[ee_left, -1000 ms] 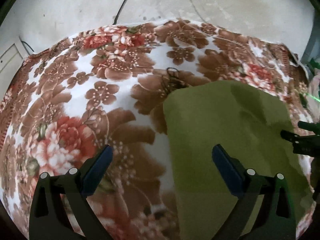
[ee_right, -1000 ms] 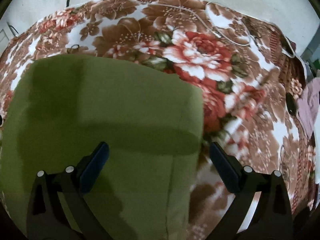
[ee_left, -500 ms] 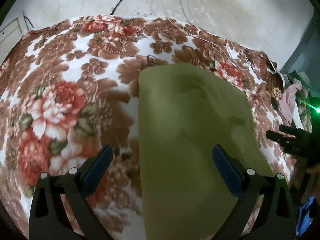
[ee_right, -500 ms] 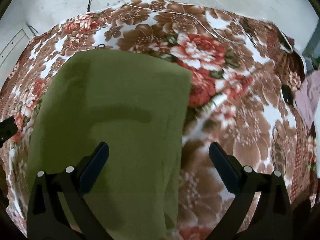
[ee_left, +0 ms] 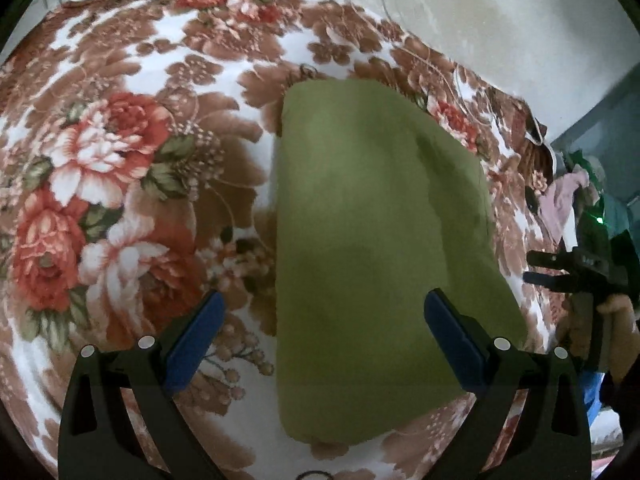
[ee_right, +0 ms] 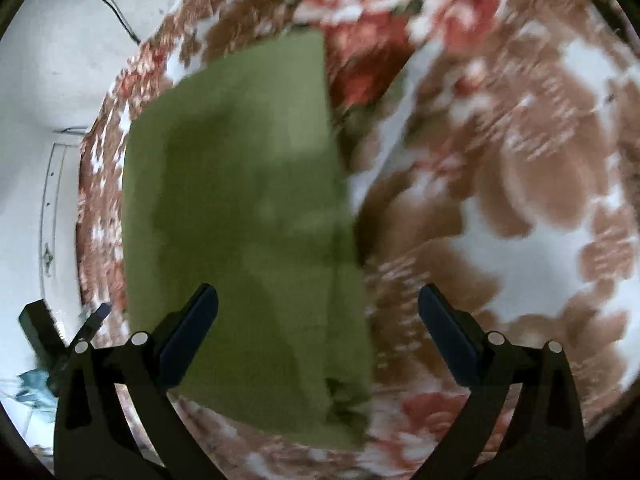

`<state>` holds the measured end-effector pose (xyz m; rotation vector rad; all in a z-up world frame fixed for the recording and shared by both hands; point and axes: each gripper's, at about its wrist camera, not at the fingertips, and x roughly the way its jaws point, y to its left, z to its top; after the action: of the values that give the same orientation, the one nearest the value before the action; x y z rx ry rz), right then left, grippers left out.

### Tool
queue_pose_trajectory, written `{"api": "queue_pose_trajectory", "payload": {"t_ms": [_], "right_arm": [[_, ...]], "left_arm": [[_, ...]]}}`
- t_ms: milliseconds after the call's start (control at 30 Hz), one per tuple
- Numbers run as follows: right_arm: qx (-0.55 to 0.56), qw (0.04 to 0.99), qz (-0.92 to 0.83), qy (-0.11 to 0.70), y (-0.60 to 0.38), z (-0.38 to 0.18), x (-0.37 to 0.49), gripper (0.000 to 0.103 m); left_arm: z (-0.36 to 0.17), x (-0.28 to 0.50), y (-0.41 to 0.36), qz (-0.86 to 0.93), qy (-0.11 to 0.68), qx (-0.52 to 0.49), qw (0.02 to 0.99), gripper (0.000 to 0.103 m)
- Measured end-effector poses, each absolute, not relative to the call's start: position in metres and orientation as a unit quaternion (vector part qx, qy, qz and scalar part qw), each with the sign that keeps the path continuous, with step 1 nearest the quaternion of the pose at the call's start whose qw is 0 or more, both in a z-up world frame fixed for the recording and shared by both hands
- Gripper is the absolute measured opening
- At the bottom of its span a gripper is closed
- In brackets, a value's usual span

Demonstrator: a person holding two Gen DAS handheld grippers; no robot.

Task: Fold large clothes
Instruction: 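Press the folded green jacket flat with both open grippers, then grasp the folded jacket sides with both grippers and lift it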

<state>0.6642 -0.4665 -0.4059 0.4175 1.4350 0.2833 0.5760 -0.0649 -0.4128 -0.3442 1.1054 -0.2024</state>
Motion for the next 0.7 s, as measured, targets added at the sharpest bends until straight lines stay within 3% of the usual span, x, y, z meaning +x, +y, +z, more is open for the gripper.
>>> {"api": "queue_pose_trajectory", "payload": {"t_ms": [700], "right_arm": [[0.173, 0.656, 0.198, 0.708, -0.407, -0.461, 0.695, 0.097]], "left_arm": [[-0.475, 0.620, -0.057, -0.177, 0.580, -0.228, 0.761, 0.096]]}}
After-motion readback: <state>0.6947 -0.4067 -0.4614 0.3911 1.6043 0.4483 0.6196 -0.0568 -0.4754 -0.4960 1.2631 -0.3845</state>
